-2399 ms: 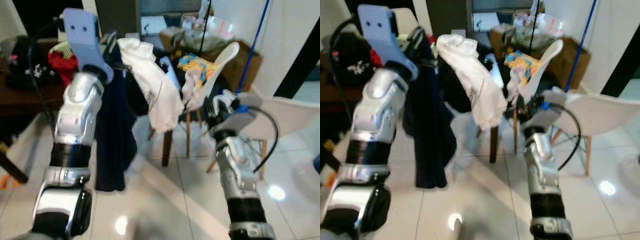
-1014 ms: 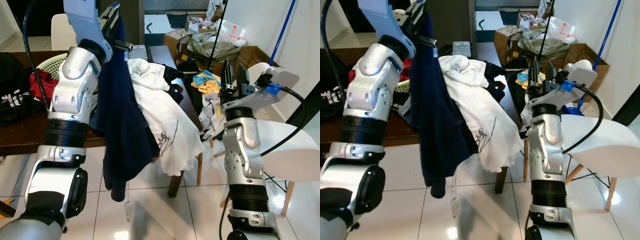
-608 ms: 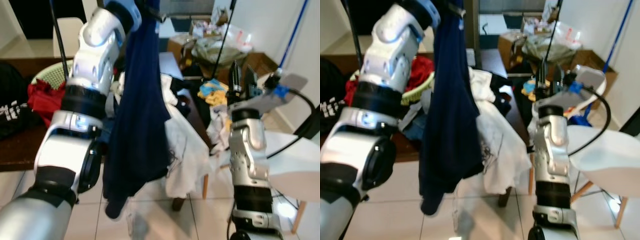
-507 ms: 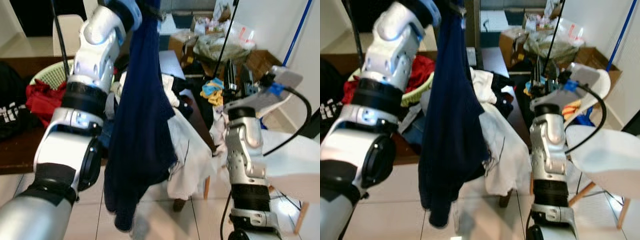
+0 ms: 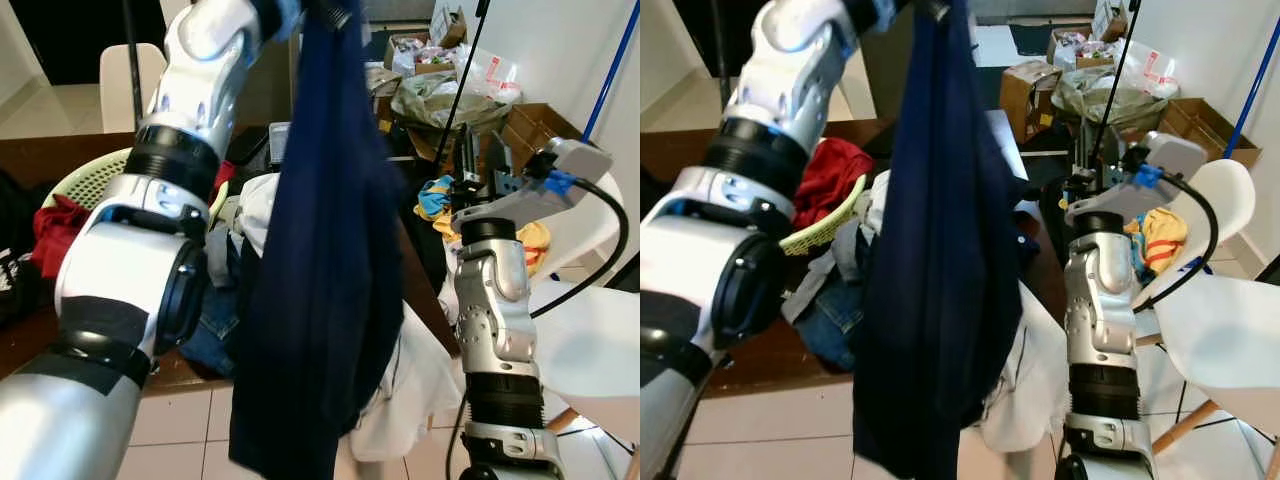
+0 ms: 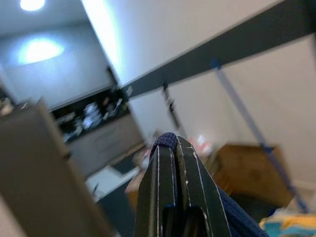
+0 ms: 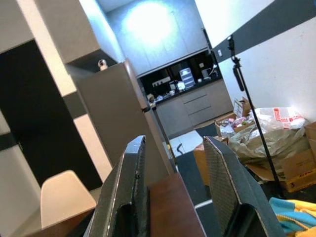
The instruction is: Hang hanger
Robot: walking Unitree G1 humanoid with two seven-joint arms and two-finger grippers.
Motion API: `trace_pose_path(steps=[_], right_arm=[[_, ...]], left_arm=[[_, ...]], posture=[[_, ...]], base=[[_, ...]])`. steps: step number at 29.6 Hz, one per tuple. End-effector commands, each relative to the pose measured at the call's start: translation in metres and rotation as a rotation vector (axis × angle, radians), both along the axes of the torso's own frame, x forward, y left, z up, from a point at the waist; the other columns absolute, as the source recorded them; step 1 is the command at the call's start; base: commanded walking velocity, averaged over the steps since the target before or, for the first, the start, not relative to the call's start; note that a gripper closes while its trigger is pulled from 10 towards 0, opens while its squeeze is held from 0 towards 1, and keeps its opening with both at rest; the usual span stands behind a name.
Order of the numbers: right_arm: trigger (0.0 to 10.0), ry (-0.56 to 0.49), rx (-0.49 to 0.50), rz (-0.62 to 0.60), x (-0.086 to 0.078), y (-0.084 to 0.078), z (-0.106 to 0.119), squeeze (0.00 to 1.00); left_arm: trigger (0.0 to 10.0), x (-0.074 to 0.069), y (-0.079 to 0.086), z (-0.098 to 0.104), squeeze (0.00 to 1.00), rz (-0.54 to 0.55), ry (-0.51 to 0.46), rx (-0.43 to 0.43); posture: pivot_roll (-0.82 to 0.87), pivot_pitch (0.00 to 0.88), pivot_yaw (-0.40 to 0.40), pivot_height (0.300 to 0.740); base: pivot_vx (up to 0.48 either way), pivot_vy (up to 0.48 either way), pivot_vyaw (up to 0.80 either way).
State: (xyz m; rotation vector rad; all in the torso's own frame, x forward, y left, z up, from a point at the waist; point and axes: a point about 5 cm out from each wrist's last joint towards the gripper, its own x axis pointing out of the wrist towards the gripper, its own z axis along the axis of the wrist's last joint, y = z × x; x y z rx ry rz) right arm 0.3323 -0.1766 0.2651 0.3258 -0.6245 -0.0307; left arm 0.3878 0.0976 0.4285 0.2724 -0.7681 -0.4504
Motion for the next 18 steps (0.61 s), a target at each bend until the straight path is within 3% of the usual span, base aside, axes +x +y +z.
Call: trace_pose_path(steps=[1, 3, 4, 6, 8, 10, 11, 12, 13, 14, 15, 16, 18], right_arm=[[10.0, 0.003, 0.01, 0.01, -0.003, 0.003, -0.002, 0.0], [10.0, 0.003, 0.01, 0.01, -0.003, 0.003, -0.002, 0.0], [10.0, 0.005, 0.012, 0.015, -0.003, 0.003, -0.003, 0.0], [10.0, 0.013, 0.013, 0.026, -0.003, 0.005, -0.006, 0.0], [10.0, 0.013, 0.013, 0.026, -0.003, 0.005, -0.006, 0.0], [10.0, 0.018, 0.012, 0.035, -0.002, 0.007, -0.007, 0.0], [10.0, 0.018, 0.012, 0.035, -0.002, 0.007, -0.007, 0.0], [10.0, 0.02, 0.012, 0.04, -0.002, 0.008, -0.007, 0.0], [10.0, 0.02, 0.012, 0.043, -0.002, 0.009, -0.007, 0.0], [10.0, 0.02, 0.012, 0.043, -0.002, 0.009, -0.007, 0.0], [10.0, 0.022, 0.011, 0.048, -0.002, 0.009, -0.008, 0.0], [10.0, 0.022, 0.011, 0.048, -0.002, 0.009, -0.008, 0.0], [10.0, 0.031, 0.004, 0.06, -0.002, 0.011, -0.009, 0.0]], left_arm=[[10.0, 0.002, 0.025, 0.003, 0.0, 0.085, 0.01, 0.019], [10.0, 0.002, 0.025, 0.003, 0.0, 0.085, 0.01, 0.019], [10.0, 0.007, 0.03, -0.009, 0.0, 0.095, 0.076, 0.083], [10.0, 0.017, 0.033, -0.053, 0.0, 0.084, 0.247, 0.25], [10.0, 0.017, 0.033, -0.053, 0.0, 0.084, 0.247, 0.25], [10.0, 0.021, 0.035, -0.094, 0.0, 0.059, 0.392, 0.331], [10.0, 0.021, 0.035, -0.094, 0.0, 0.059, 0.392, 0.331], [10.0, 0.019, 0.035, -0.116, 0.35, 0.034, 0.455, 0.371], [10.0, 0.017, 0.035, -0.13, 0.35, 0.015, 0.491, 0.397], [10.0, 0.017, 0.035, -0.13, 0.35, 0.015, 0.491, 0.397], [10.0, 0.013, 0.032, -0.144, 1.0, -0.034, 0.544, 0.415], [10.0, 0.013, 0.032, -0.144, 1.0, -0.034, 0.544, 0.415], [10.0, 0.005, 0.027, -0.163, 1.0, -0.101, 0.607, 0.421]], posture=[[0.05, 0.087, 0.034, 0.74], [0.05, 0.087, 0.034, 0.74], [0.05, 0.086, 0.032, 0.74], [0.06, 0.081, 0.028, 0.74], [0.06, 0.081, 0.028, 0.74], [0.06, 0.08, 0.029, 0.74], [0.06, 0.08, 0.029, 0.74], [0.06, 0.079, 0.028, 0.74], [0.06, 0.078, 0.027, 0.74], [0.06, 0.078, 0.027, 0.74], [0.06, 0.075, 0.022, 0.74], [0.06, 0.075, 0.022, 0.74], [0.06, 0.075, 0.017, 0.74]], base=[[0.0, 0.0, 0.0], [0.0, 0.0, 0.0], [0.0, 0.0, 0.0], [0.0, 0.0, 0.0], [0.0, 0.0, 0.0], [0.0, 0.0, 0.0], [0.0, 0.0, 0.0], [0.0, 0.0, 0.0], [0.0, 0.0, 0.0], [0.0, 0.0, 0.0], [0.0, 0.0, 0.0], [0.0, 0.0, 0.0], [0.0, 0.0, 0.0]])
